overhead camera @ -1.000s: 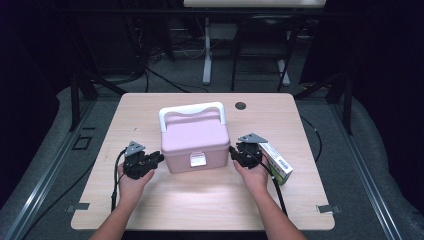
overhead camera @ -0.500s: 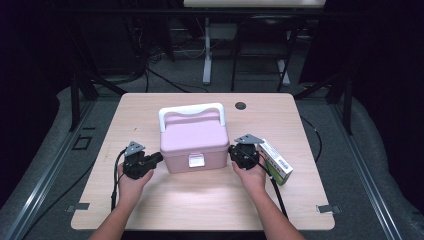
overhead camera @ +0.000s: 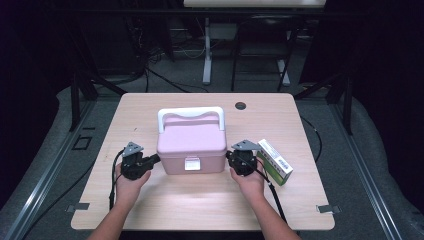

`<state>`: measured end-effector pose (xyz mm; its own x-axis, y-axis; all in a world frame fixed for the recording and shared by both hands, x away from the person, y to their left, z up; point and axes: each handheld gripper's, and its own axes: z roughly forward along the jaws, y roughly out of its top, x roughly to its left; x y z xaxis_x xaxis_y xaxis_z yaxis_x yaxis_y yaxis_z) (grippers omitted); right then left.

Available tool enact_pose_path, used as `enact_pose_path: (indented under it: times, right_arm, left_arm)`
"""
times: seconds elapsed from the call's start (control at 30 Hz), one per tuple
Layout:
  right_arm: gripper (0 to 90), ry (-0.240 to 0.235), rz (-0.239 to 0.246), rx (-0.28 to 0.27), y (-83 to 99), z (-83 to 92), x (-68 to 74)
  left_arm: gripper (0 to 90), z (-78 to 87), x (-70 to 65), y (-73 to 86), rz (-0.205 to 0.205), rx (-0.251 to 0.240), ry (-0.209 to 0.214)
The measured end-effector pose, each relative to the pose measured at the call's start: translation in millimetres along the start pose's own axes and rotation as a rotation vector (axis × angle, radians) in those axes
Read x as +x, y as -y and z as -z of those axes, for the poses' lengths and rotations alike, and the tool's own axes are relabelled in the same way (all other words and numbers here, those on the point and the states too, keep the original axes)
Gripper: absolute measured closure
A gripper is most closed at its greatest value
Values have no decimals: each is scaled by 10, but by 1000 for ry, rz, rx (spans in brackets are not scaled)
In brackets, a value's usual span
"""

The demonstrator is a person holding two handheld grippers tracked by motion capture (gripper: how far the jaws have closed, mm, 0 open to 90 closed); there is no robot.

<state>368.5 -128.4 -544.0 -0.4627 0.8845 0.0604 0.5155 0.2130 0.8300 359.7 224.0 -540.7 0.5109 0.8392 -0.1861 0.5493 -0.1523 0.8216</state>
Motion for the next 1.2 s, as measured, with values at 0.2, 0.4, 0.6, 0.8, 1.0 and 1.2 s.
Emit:
enact_pose_path:
  times: [0.2, 0.4, 0.6, 0.8, 1.0, 1.2]
  right_arm:
    - [900, 7, 10, 2, 75, 98, 34]
    - [900, 1, 13, 19, 108, 183, 59]
    - [900, -4, 15, 35, 144, 263, 85]
    - [900, -10, -10, 36, 221, 371, 124]
    - [900, -22, -4, 49, 290, 493, 179]
    - [900, -22, 29, 62, 342, 592, 244]
  left_arm:
    - [898, 43, -62, 34, -12, 3, 9]
    - [899, 122, -132, 75, -18, 27, 18]
    - [899, 175, -191, 102, -19, 44, 21]
    - [899, 194, -237, 119, -19, 45, 18]
    - [898, 278, -312, 171, -32, 59, 13]
    - [898, 337, -368, 221, -32, 57, 7]
